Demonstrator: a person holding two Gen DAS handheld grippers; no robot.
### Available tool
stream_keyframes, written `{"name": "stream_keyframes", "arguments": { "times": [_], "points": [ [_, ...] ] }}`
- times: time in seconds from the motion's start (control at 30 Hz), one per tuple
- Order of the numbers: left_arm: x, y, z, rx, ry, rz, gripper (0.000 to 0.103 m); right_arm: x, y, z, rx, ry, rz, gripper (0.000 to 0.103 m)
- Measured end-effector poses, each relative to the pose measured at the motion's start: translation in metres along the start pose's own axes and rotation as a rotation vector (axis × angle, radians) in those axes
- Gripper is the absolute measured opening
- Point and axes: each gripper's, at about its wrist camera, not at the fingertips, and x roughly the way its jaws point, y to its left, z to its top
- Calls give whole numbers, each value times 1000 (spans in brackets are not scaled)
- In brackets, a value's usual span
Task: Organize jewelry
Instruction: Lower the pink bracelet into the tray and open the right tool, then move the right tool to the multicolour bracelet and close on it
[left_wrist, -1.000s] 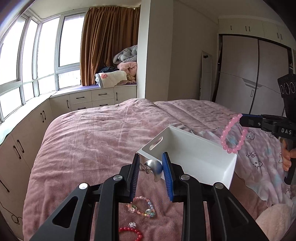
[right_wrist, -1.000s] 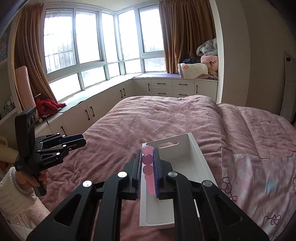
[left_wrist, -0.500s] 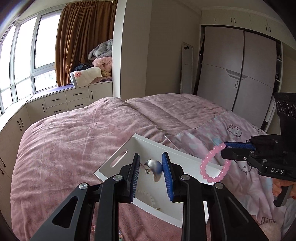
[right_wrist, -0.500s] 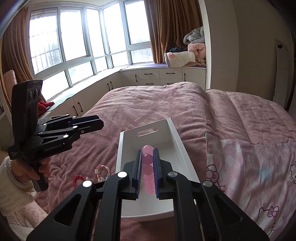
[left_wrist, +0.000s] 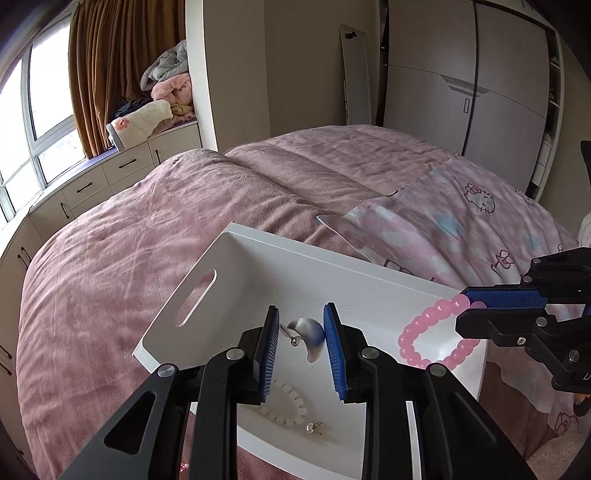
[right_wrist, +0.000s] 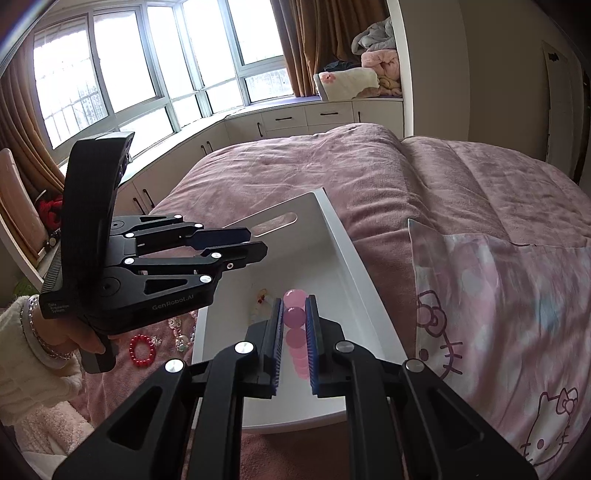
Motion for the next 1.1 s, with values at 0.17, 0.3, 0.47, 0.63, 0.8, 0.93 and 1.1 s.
{"name": "stream_keyframes", "arguments": {
  "times": [0.17,0.3,0.47,0.63,0.8,0.93,1.1],
  "points": [
    [28,0,-9,5,71,6,30,18,-4,-5,-1,34,-1,12],
    [39,-4,-15,46,85,41,45,32,-8,-10,8,71,8,14],
    [28,4,-18,21,50,74,65,34,-2,-10,-6,73,-4,21],
    [-23,26,-18,-44,-95,99,83,15,20,-1,-78,22,-21,45],
    [-82,50,-25,-89,-201,158,92,-8,47,9,-124,-50,-4,57],
    [-123,69,-36,-134,-242,192,93,-23,74,15,-167,-93,18,64],
    [-166,87,-58,-177,-272,240,94,-27,103,18,-217,-106,40,66]
  ]
}}
